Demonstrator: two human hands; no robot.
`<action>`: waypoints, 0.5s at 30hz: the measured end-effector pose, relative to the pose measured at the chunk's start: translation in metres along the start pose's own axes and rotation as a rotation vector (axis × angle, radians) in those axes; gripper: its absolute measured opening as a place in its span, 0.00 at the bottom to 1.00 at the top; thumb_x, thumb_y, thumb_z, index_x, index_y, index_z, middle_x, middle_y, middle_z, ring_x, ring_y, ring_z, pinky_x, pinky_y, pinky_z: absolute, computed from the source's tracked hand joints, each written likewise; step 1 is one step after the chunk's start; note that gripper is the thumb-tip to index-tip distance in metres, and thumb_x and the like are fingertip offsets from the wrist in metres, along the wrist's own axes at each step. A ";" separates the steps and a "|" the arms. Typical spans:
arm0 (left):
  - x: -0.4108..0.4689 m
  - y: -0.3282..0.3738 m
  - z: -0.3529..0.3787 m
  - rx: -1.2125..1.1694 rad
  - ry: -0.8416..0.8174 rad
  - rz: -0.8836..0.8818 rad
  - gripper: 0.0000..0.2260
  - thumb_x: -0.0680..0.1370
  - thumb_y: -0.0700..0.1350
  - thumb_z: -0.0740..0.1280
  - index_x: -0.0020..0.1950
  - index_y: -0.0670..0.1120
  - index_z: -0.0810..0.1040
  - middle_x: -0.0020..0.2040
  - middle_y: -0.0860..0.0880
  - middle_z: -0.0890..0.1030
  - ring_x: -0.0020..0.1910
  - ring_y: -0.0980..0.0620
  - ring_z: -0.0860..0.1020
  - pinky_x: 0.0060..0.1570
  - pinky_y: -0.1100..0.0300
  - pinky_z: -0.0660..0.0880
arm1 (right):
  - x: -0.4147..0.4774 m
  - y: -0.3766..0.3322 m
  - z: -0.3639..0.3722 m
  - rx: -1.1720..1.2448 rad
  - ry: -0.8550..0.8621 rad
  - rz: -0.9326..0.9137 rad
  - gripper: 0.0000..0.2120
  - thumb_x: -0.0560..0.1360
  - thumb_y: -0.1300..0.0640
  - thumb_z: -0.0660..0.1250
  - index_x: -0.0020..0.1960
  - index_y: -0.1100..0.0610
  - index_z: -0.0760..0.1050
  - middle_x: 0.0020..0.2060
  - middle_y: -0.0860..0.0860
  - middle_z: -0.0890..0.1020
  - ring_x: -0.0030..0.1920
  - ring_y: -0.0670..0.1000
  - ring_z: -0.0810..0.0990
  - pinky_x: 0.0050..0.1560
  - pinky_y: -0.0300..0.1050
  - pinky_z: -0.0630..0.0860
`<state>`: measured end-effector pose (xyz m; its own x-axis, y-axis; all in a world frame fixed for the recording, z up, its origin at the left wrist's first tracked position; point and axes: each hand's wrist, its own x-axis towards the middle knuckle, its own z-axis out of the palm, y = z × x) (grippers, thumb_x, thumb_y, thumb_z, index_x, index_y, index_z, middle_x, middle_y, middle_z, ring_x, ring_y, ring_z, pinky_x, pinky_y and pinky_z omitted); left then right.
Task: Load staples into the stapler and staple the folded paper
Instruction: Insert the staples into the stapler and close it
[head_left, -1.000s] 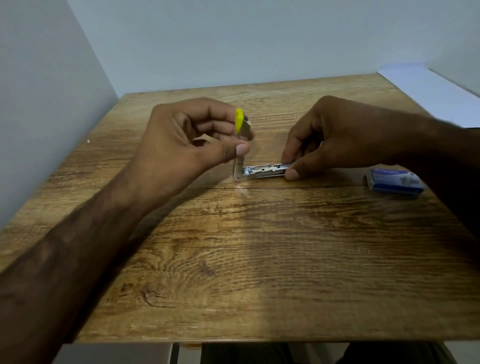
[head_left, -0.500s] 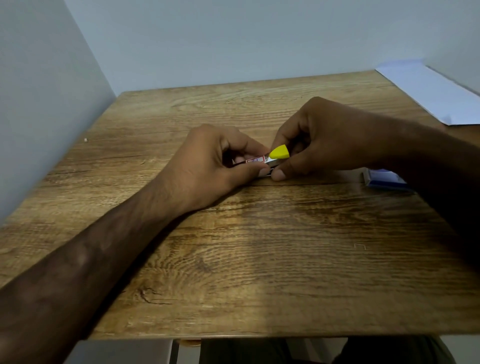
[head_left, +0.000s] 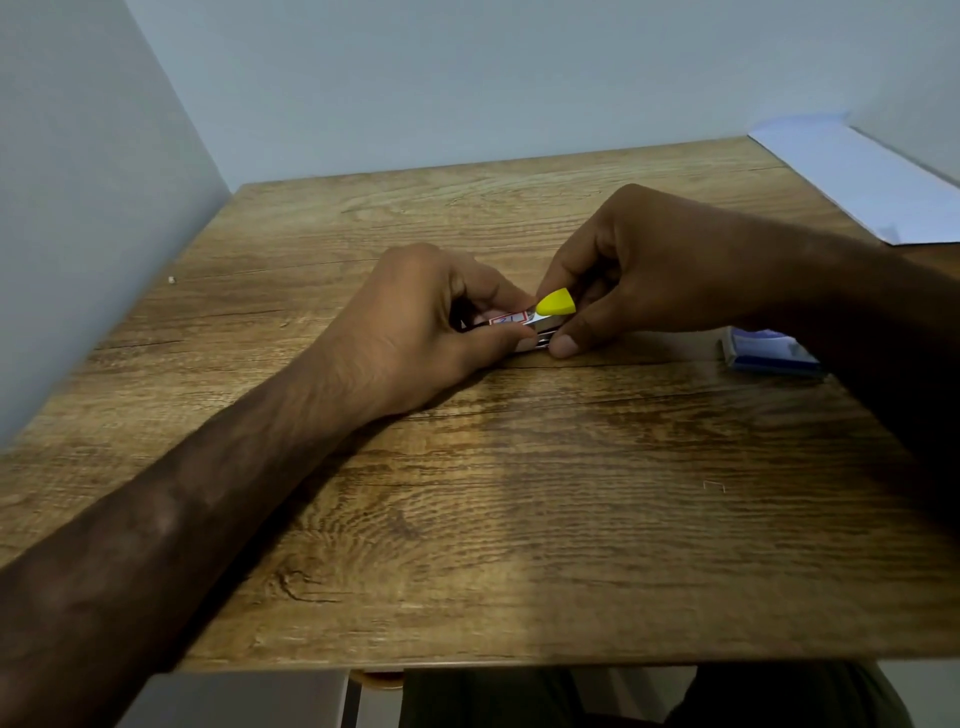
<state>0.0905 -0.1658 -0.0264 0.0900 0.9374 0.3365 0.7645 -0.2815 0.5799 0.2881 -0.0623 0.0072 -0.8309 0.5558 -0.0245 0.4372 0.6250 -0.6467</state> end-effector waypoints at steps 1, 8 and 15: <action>0.000 0.000 0.000 0.009 -0.003 0.005 0.09 0.73 0.48 0.78 0.52 0.53 0.88 0.40 0.59 0.86 0.39 0.60 0.83 0.37 0.64 0.78 | 0.000 0.000 -0.001 -0.005 -0.003 -0.004 0.10 0.66 0.55 0.82 0.47 0.51 0.88 0.39 0.47 0.89 0.43 0.48 0.87 0.54 0.51 0.82; 0.001 0.002 -0.002 0.065 -0.014 0.028 0.09 0.72 0.49 0.78 0.52 0.54 0.88 0.38 0.58 0.84 0.38 0.59 0.81 0.34 0.67 0.73 | -0.001 0.002 -0.007 0.010 -0.076 -0.027 0.07 0.72 0.54 0.78 0.50 0.49 0.88 0.41 0.46 0.89 0.46 0.50 0.86 0.51 0.45 0.80; 0.002 0.004 -0.004 0.113 -0.061 0.084 0.11 0.73 0.47 0.77 0.55 0.50 0.88 0.40 0.53 0.84 0.39 0.55 0.80 0.37 0.59 0.75 | 0.000 0.000 -0.006 -0.046 -0.088 0.011 0.08 0.71 0.52 0.78 0.50 0.47 0.88 0.41 0.43 0.89 0.44 0.44 0.85 0.48 0.41 0.79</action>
<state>0.0915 -0.1656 -0.0203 0.1928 0.9230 0.3330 0.8191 -0.3382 0.4634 0.2898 -0.0588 0.0118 -0.8522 0.5137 -0.0993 0.4599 0.6449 -0.6104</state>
